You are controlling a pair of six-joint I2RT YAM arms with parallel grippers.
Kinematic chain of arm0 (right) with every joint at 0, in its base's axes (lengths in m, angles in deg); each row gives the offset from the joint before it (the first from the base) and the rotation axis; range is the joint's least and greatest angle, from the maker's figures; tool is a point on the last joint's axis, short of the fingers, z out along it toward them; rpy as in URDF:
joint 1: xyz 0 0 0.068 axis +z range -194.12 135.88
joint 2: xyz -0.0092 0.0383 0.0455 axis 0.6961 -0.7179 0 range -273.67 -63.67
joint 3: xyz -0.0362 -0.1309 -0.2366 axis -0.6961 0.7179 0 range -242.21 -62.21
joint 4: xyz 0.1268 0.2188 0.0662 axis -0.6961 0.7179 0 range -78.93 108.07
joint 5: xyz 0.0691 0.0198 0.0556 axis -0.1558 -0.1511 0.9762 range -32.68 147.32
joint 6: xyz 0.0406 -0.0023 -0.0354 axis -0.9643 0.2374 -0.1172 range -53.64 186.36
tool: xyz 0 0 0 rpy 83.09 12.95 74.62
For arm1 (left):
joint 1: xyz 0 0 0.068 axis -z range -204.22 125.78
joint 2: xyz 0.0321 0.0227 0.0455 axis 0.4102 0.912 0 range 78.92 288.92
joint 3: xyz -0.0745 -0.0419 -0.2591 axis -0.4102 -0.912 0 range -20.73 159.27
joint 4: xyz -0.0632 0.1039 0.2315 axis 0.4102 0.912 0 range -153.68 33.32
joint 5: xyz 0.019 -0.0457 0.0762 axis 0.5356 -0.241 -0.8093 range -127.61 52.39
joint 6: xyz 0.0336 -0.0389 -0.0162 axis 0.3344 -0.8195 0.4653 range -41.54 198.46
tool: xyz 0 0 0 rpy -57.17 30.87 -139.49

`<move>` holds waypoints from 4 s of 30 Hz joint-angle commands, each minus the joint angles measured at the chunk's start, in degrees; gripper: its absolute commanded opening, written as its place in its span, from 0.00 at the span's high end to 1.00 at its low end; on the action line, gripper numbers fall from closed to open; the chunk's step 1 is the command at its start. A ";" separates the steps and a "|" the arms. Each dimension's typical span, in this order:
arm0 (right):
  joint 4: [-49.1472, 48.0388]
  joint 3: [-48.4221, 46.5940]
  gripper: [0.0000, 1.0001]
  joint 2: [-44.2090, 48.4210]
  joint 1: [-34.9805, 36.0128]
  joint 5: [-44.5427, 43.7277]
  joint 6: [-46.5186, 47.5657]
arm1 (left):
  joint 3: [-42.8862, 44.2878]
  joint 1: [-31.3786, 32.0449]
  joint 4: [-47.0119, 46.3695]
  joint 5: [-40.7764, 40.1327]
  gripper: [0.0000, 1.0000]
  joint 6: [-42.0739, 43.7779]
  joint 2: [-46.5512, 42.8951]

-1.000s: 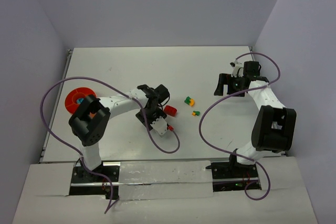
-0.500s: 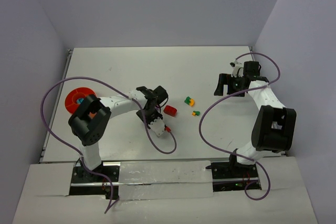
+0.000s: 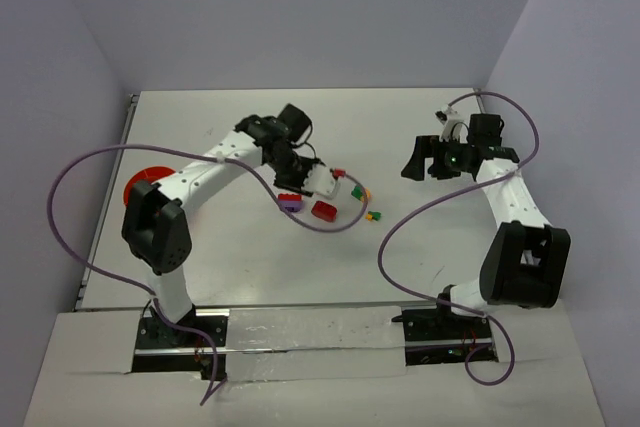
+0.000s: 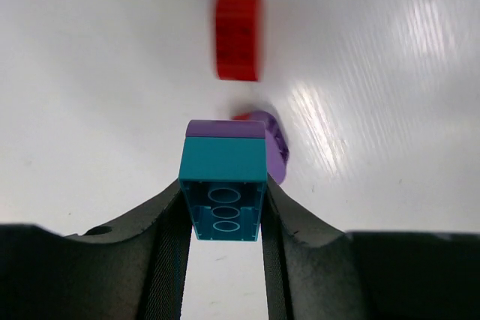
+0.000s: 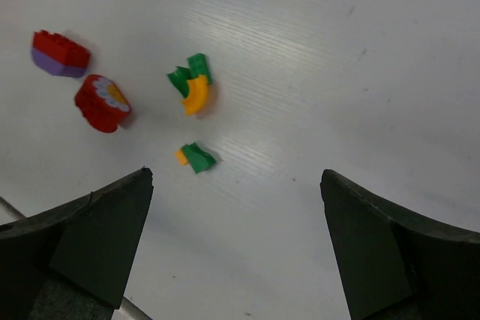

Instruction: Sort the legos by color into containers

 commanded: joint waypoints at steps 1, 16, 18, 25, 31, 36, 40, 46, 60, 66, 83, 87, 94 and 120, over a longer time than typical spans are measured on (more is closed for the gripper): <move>6.29 -8.64 0.00 2.99 2.50 10.86 5.18 | 5.78 -5.85 5.93 24.50 1.00 -16.78 -5.71; 6.06 -19.19 0.31 3.88 27.65 20.60 4.22 | -20.64 -16.74 -34.37 48.70 1.00 -64.74 -26.89; 6.03 -21.29 0.34 3.11 29.63 21.31 3.60 | -21.56 -16.74 -34.20 48.63 1.00 -64.70 -27.21; 7.99 -24.13 0.36 0.65 34.28 24.47 2.82 | -22.31 -16.49 -31.82 49.78 1.00 -63.20 -26.56; 7.87 -25.36 0.35 -2.47 37.03 24.35 1.30 | -22.21 -16.09 -31.36 50.14 1.00 -62.03 -26.18; 7.28 -27.56 0.35 -5.37 38.08 26.07 -0.31 | -21.45 -15.84 -29.53 49.68 1.00 -59.92 -25.29; 6.94 -28.82 0.35 -7.20 38.98 26.64 -1.03 | -21.80 -15.63 -29.04 49.86 1.00 -59.28 -24.75; 7.24 -30.68 0.35 -8.47 40.01 26.53 -0.92 | -21.79 -15.68 -29.72 49.89 1.00 -60.46 -23.44; 9.01 -31.08 0.38 -10.52 42.15 23.80 2.12 | -21.39 -15.35 -30.51 51.44 1.00 -60.66 -22.01; 9.36 -30.97 0.48 -10.64 42.24 23.92 2.62 | -21.18 -15.31 -30.24 51.18 1.00 -60.36 -21.67; 11.50 -27.96 1.00 -8.35 42.70 22.16 7.00 | -18.15 -16.74 -19.44 52.23 0.19 -51.49 -22.27; 11.55 -27.94 1.00 -8.20 43.16 20.90 7.06 | -18.04 -16.74 -20.16 52.71 0.25 -52.32 -22.24; 11.51 -28.45 1.00 -8.09 44.35 18.77 6.76 | -19.07 -16.74 -24.08 52.32 0.32 -56.03 -22.17; 12.39 -23.00 1.00 -4.84 41.26 13.13 8.60 | -21.95 -38.17 -17.39 46.48 1.00 -49.97 -27.37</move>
